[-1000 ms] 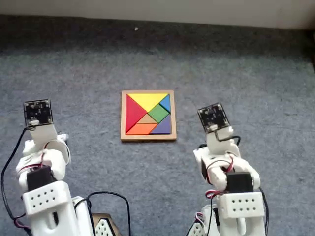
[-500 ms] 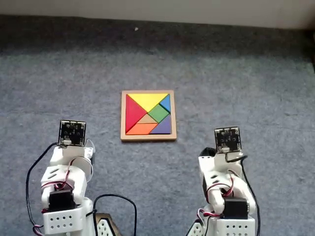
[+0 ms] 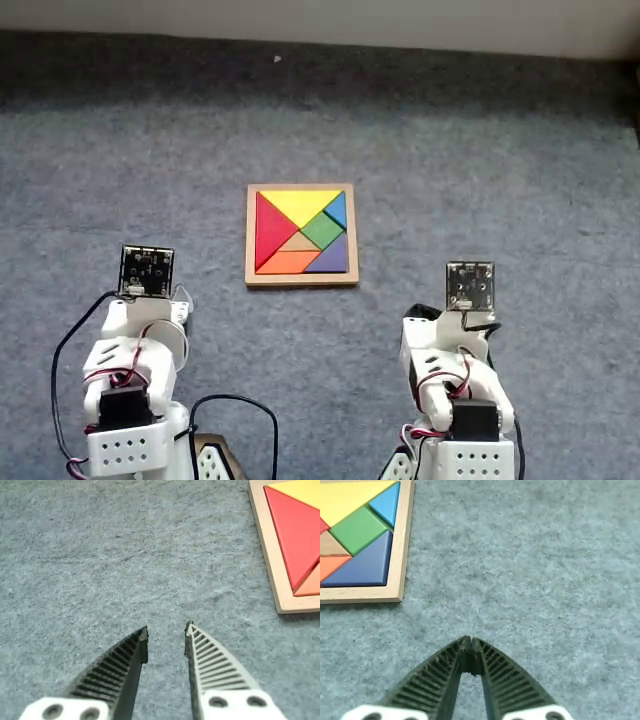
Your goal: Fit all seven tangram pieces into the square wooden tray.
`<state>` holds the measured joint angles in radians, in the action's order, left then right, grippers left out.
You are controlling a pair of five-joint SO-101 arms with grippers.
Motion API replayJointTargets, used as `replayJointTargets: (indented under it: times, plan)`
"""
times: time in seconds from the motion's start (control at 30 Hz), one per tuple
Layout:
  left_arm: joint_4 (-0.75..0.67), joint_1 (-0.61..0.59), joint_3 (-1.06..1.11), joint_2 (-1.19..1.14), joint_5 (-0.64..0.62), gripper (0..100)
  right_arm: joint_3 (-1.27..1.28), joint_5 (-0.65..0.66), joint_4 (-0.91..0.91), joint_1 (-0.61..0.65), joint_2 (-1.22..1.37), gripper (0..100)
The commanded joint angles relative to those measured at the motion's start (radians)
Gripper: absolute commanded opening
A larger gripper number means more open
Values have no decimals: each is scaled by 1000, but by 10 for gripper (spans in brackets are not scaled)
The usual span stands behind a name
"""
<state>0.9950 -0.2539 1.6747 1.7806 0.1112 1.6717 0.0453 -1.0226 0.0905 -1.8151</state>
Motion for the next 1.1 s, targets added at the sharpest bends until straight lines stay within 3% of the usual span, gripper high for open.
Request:
replayJointTargets:
  times: [0.0, 0.3, 0.43, 1.07]
  plan:
    - [17, 10, 21, 27, -5, 133, 145, -8, -7, -12, -5, 20]
    - [244, 8, 21, 28, -5, 133, 143, -3, -213, -12, -5, 20]
    - [338, 8, 21, 28, -8, 133, 143, -3, -222, -10, -7, 20]
    - [338, 8, 21, 28, -6, 133, 143, -3, -220, -10, -7, 20]
